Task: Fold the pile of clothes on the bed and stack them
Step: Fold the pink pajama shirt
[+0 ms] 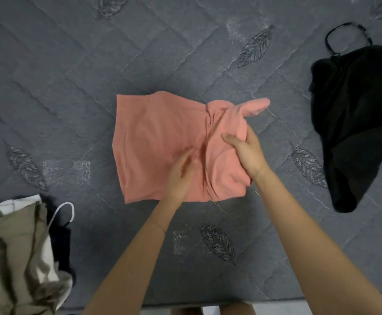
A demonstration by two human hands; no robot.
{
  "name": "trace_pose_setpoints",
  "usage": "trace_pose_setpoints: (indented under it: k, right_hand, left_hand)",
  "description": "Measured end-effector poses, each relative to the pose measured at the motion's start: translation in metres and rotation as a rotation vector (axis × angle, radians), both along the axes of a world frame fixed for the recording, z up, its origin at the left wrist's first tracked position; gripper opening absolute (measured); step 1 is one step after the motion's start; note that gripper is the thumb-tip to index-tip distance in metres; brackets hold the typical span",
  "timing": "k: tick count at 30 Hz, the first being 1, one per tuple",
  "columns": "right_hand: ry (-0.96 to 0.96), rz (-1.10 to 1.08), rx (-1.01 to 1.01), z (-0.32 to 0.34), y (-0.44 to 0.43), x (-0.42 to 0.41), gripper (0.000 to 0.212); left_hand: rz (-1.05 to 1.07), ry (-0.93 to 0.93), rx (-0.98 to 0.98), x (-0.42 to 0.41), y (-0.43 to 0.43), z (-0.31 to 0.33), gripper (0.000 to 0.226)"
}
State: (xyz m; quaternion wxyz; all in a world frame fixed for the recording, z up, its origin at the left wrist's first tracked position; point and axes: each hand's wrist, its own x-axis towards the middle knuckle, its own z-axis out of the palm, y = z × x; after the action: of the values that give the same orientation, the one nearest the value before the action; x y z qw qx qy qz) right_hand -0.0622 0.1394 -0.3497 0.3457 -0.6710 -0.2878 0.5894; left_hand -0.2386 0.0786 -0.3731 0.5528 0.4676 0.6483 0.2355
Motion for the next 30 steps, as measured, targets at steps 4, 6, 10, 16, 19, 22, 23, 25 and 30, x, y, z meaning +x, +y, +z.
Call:
trace_pose_setpoints:
  k: [4,6,10,16,19,22,23,25,30]
  right_hand:
    - [0.036,0.099,0.050,0.015,0.011,-0.065,0.045]
    - [0.074,0.169,0.017,0.018,0.013,-0.097,0.047]
    - [0.337,0.332,-0.154,0.017,0.005,-0.140,0.053]
    - [-0.030,0.362,0.027,0.001,-0.003,-0.154,0.043]
    - [-0.368,0.523,0.286,-0.008,-0.002,-0.147,0.044]
    - [-0.691,0.651,0.443,-0.017,-0.003,-0.143,0.052]
    - [-0.770,0.637,0.460,-0.019,-0.004,-0.142,0.055]
    - [-0.882,0.565,0.464,-0.024,-0.007,-0.139,0.060]
    - [-0.700,0.246,0.253,-0.035,-0.013,-0.124,0.094]
  left_hand:
    - [0.371,-0.398,-0.192,-0.034,0.007,0.029,0.066]
    - [0.420,-0.397,-0.210,-0.055,0.008,0.034,0.074]
    - [0.376,-0.196,-0.184,-0.089,-0.001,0.035,0.059]
    - [0.569,0.000,-0.118,-0.118,-0.013,0.019,0.028]
    - [0.618,0.034,-0.118,-0.126,-0.023,0.015,0.024]
    - [0.623,0.150,-0.172,-0.124,-0.026,0.013,0.026]
    - [0.623,0.248,-0.172,-0.120,-0.026,0.015,0.033]
    - [0.556,0.517,-0.033,-0.109,-0.024,0.021,0.049]
    - [-0.128,0.767,0.331,-0.083,-0.021,0.007,0.058]
